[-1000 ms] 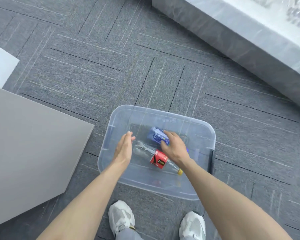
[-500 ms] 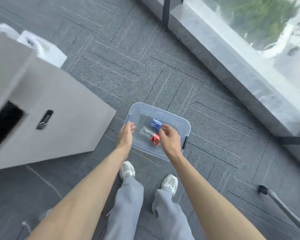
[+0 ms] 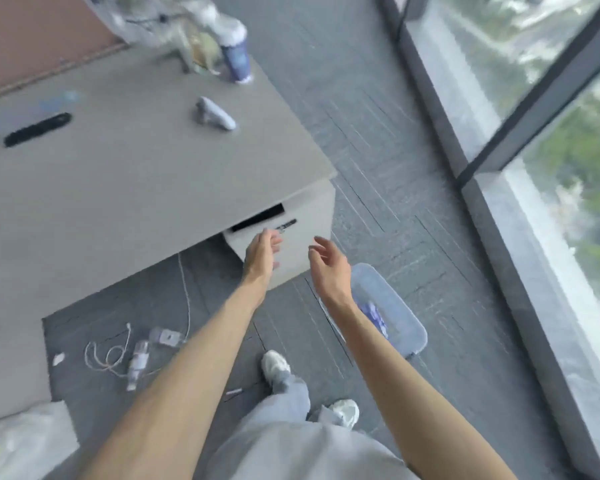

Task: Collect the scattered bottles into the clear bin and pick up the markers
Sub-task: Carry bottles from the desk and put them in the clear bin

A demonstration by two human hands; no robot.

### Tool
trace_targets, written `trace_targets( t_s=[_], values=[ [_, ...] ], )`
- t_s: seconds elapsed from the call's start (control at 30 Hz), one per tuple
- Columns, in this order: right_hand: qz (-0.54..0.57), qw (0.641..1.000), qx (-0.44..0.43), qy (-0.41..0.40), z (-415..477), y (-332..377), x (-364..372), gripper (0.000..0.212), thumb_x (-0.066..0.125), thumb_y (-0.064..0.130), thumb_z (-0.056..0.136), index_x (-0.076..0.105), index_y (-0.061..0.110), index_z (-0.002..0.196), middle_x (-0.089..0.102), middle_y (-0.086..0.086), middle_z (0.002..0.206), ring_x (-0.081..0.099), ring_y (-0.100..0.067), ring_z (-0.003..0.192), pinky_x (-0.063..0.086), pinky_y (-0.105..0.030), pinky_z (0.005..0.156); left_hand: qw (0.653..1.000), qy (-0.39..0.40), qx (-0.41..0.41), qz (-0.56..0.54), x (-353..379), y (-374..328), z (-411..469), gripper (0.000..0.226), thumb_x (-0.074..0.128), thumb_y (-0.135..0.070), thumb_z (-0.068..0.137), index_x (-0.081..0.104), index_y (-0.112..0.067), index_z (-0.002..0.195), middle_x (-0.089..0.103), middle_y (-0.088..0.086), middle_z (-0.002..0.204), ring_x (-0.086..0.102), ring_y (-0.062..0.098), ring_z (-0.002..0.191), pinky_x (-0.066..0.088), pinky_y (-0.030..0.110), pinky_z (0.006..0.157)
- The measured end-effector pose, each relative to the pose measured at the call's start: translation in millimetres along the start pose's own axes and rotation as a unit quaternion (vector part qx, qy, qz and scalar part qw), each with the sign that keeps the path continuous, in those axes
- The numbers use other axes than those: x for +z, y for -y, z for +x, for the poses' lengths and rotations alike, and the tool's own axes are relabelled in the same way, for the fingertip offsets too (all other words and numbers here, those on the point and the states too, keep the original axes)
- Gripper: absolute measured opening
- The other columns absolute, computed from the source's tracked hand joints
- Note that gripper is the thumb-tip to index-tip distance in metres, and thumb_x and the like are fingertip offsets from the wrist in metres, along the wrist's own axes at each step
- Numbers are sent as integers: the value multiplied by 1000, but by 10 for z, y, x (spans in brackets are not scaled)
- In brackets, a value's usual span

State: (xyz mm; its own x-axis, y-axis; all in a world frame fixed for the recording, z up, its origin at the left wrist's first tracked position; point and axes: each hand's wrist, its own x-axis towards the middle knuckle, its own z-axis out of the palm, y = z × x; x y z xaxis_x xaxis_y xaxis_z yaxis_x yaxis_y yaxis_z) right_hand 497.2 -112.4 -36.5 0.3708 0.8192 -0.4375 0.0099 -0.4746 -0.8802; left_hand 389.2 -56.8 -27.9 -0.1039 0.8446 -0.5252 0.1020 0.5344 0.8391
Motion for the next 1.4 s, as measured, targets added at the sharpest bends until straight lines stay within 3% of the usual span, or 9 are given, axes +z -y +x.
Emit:
trace_targets(
  t_s=[0.23, 0.43, 0.6, 0.83, 0.93, 1.1, 1.23, 1.3, 1.4],
  values=[
    [-15, 986, -96, 132, -139, 759, 1231, 37, 51, 9, 97, 53, 12, 134, 68, -6, 113, 70, -26, 99, 50, -23, 80, 974, -165, 20, -151, -1560, -352, -21, 37, 33, -27, 102, 58, -7, 120, 65, 6, 108, 59, 21, 99, 49, 32, 77],
    [-66, 957, -145, 240, -359, 1158, 2424, 37, 51, 14, 98, 53, 15, 135, 68, -6, 118, 71, -21, 99, 54, -35, 89, 938, -271, 23, -214, -2791, -243, 53, 31, 32, -28, 103, 58, -13, 113, 66, 4, 108, 58, 20, 97, 46, 30, 74],
    [-92, 927, -160, 328, -567, 1314, 3365, 38, 54, 15, 96, 55, 18, 134, 69, -3, 116, 70, -19, 100, 56, -33, 87, 909, -332, 29, -250, -3585, -163, 97, 32, 35, -25, 102, 57, -8, 117, 64, 6, 107, 57, 20, 96, 44, 28, 70],
    [-150, 861, -173, 454, -696, 1428, 4729, 44, 60, 11, 93, 53, 16, 137, 67, -3, 122, 63, -13, 100, 47, -17, 79, 863, -439, 15, -250, -4770, -31, 228, 11, 42, -20, 100, 53, -16, 99, 62, 8, 109, 56, 22, 97, 46, 38, 83],
    [-161, 837, -173, 494, -671, 1484, 5409, 47, 62, 6, 92, 51, 13, 137, 64, -5, 122, 61, -16, 104, 46, -10, 74, 840, -484, 18, -245, -5266, 17, 306, 7, 46, -21, 99, 51, -18, 95, 59, 8, 102, 53, 21, 95, 44, 32, 74],
    [-172, 826, -193, 501, -482, 1454, 6432, 55, 65, 0, 87, 48, 8, 139, 58, -10, 132, 55, -22, 122, 41, -21, 89, 821, -516, 1, -243, -5766, 135, 581, 6, 50, -28, 95, 52, -23, 90, 59, 7, 102, 54, 20, 93, 46, 40, 89],
    [-219, 793, -218, 525, -321, 1423, 7163, 90, 77, 9, 80, 25, 12, 153, 35, -7, 154, 32, -19, 143, 30, -25, 111, 824, -514, -45, -232, -5945, 259, 862, 34, 46, -56, 73, 55, -32, 97, 65, 4, 107, 61, 23, 102, 50, 44, 94],
    [-243, 767, -229, 547, -270, 1425, 7477, 107, 82, 11, 75, 13, 13, 157, 27, -6, 159, 23, -19, 148, 26, -33, 118, 819, -517, -62, -240, -6032, 306, 978, 32, 44, -55, 72, 55, -35, 94, 65, 2, 107, 62, 24, 106, 50, 47, 95],
    [-263, 740, -260, 562, -212, 1398, 7799, 110, 84, 16, 67, 19, 19, 155, 36, -5, 155, 32, -22, 143, 33, -41, 115, 810, -524, -83, -249, -6157, 346, 1068, 26, 42, -50, 75, 55, -36, 93, 66, 2, 109, 62, 23, 108, 50, 47, 96]
  ],
)
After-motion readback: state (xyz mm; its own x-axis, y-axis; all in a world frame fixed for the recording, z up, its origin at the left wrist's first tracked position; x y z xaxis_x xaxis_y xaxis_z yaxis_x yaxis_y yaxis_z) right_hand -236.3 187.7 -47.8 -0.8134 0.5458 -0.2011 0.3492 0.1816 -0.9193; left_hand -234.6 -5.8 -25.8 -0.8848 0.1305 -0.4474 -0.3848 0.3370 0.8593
